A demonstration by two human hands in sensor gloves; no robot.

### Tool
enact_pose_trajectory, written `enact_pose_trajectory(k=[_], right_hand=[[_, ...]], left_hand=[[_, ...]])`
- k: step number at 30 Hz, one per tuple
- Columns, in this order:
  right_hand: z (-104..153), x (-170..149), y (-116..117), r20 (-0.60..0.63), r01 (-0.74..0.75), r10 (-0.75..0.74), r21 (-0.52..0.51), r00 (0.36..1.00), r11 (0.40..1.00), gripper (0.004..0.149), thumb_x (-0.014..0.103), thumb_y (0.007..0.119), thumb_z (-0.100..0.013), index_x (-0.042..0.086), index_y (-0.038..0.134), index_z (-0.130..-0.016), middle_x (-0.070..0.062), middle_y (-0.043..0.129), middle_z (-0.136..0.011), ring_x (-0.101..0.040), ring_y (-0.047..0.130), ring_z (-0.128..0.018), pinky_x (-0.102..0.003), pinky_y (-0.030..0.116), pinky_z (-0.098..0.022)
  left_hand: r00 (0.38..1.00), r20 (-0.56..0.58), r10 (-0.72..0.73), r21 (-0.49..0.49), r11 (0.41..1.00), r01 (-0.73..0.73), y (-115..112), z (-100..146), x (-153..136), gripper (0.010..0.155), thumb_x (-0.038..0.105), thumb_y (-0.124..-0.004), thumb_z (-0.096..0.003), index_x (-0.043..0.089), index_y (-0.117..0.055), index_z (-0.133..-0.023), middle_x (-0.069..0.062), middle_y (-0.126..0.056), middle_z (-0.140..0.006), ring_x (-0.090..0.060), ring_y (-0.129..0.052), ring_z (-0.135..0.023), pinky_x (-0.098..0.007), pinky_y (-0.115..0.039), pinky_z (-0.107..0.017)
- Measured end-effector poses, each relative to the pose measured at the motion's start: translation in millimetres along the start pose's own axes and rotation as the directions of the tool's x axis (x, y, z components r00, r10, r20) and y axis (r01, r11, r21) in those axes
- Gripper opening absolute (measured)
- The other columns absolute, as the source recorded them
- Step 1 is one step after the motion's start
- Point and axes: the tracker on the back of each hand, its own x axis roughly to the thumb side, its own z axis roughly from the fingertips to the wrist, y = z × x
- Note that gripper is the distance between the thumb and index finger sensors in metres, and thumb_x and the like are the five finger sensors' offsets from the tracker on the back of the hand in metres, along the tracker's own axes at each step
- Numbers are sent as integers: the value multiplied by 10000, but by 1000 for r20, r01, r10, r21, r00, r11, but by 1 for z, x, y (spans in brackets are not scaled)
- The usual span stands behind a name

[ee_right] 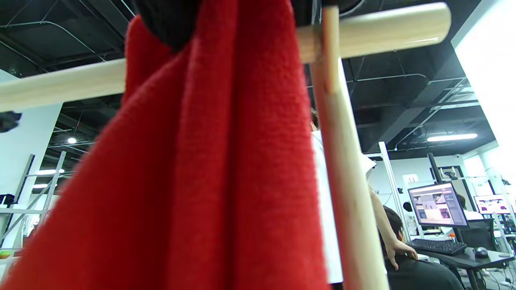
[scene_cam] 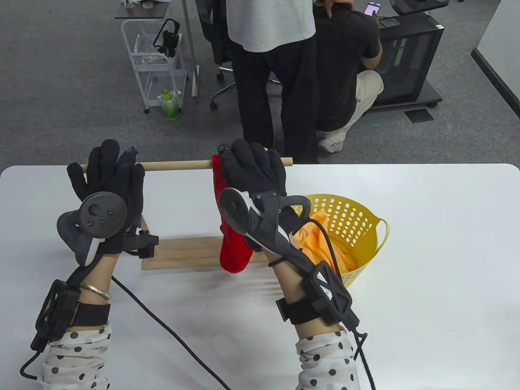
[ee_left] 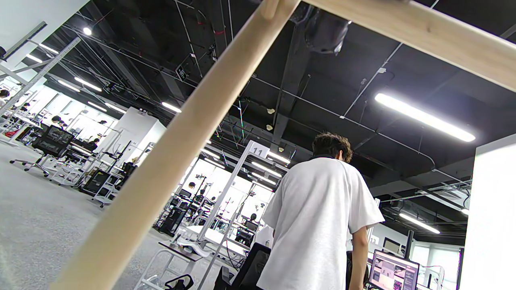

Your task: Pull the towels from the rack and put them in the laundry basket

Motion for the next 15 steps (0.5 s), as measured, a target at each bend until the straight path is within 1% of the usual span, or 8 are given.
enact_pose_trajectory(k=[2, 5, 6, 8, 10, 13, 14, 15], right_hand=[[-1, -1, -5, 2, 3, -3, -23, 1000, 1000, 422, 415, 749, -580, 384, 796, -998, 94, 768, -1058, -171, 748, -927, -398, 579, -782], [-1, -3, -13, 8, 10, -10, -60, 1000, 998, 418, 423, 759, -571, 382, 811, -984, 93, 816, -1010, -161, 820, -801, -359, 681, -668], [-1, -4, -15, 11, 21, -20, -59, 1000, 998, 418, 426, 759, -569, 384, 811, -982, 93, 827, -1001, -147, 850, -737, -340, 720, -610], [-1, -6, -20, 11, 67, -66, -47, 998, 997, 415, 418, 761, -569, 378, 813, -979, 79, 842, -981, -81, 928, -500, -268, 799, -394], [-2, -10, -23, 13, 148, -147, -28, 989, 989, 409, 394, 764, -570, 354, 821, -973, 31, 859, -958, -26, 958, -338, -214, 823, -264], [-2, -12, -28, 7, 246, -246, -7, 969, 969, 401, 366, 765, -572, 328, 830, -966, -20, 867, -941, -3, 986, -305, -189, 847, -228], [-2, -13, -30, 2, 275, -275, 1, 962, 962, 400, 360, 765, -573, 325, 830, -966, -29, 866, -943, -1, 1003, -326, -185, 864, -239], [-3, -13, -31, 0, 297, -297, 13, 955, 955, 396, 353, 762, -576, 326, 830, -965, -36, 857, -953, -11, 1036, -396, -196, 896, -291]], left_hand=[[1000, 0, 0, -1, 1000, 0, 0, 0, 0, 597, 559, -439, -651, 302, -643, -1149, 76, -397, -1313, -166, -303, -1227, -483, -11, -913], [1000, 0, -2, -1, 1000, 2, 0, 0, 0, 598, 558, -438, -651, 299, -644, -1149, 74, -400, -1312, -166, -304, -1226, -485, -12, -912], [1000, 0, -2, -1, 1000, 2, 0, 0, 0, 598, 559, -437, -652, 299, -643, -1150, 75, -397, -1312, -168, -303, -1227, -486, -12, -912], [1000, -1, -2, -2, 1000, 2, 0, 0, 0, 597, 559, -437, -652, 301, -641, -1150, 76, -395, -1314, -168, -301, -1227, -485, -10, -912], [1000, -2, -2, -2, 1000, 2, 0, 0, 0, 599, 559, -437, -651, 298, -643, -1150, 75, -397, -1313, -166, -303, -1227, -485, -11, -912], [1000, -1, -3, -1, 1000, 3, 0, 0, 0, 599, 558, -436, -652, 297, -641, -1151, 74, -396, -1313, -168, -301, -1226, -485, -11, -912], [1000, -1, -4, -2, 1000, 4, 0, 0, 0, 599, 559, -435, -652, 298, -640, -1151, 75, -394, -1313, -167, -300, -1227, -485, -10, -912], [1000, -2, -4, -2, 1000, 4, 0, 0, 0, 599, 559, -436, -651, 299, -640, -1151, 75, -396, -1313, -166, -302, -1227, -485, -11, -912]])
